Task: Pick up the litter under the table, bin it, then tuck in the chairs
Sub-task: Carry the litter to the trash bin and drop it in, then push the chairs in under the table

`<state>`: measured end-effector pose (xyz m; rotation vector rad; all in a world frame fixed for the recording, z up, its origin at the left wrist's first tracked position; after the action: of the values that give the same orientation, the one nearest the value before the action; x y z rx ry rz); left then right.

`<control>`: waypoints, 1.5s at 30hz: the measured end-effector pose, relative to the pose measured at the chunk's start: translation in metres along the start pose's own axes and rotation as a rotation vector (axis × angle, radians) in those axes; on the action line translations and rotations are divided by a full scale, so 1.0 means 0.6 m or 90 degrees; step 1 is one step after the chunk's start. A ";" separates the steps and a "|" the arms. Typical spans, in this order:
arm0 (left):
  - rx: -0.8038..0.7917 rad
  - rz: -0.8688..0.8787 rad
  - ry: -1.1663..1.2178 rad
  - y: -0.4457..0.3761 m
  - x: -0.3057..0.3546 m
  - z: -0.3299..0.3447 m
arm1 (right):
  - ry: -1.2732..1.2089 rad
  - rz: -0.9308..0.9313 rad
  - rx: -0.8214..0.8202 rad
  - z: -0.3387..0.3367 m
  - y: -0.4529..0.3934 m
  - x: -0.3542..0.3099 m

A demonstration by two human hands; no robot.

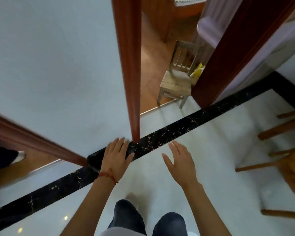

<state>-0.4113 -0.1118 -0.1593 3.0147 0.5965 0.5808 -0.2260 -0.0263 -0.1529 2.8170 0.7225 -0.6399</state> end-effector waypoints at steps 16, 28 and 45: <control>-0.094 0.310 -0.051 0.077 0.467 0.120 | -0.015 0.283 0.160 -0.203 0.295 0.355; -0.145 0.576 -0.082 0.209 0.763 0.232 | 0.008 0.514 0.283 -0.307 0.582 0.540; -0.176 0.778 -0.058 0.154 1.033 0.307 | 0.033 0.685 0.344 -0.395 0.607 0.691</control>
<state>0.2204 0.0427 -0.1027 2.7579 -1.2955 0.4253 0.3673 -0.1076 -0.1059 3.0430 -1.0859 -0.5705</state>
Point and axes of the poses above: each hand's wrist, its own y-axis away from the middle knuckle, its own z-axis out of the palm, x = y × z, the point moved 10 cm from there along -y, towards the middle knuckle, and after that the axes turned 3 degrees about x, right-handed, at the moved point
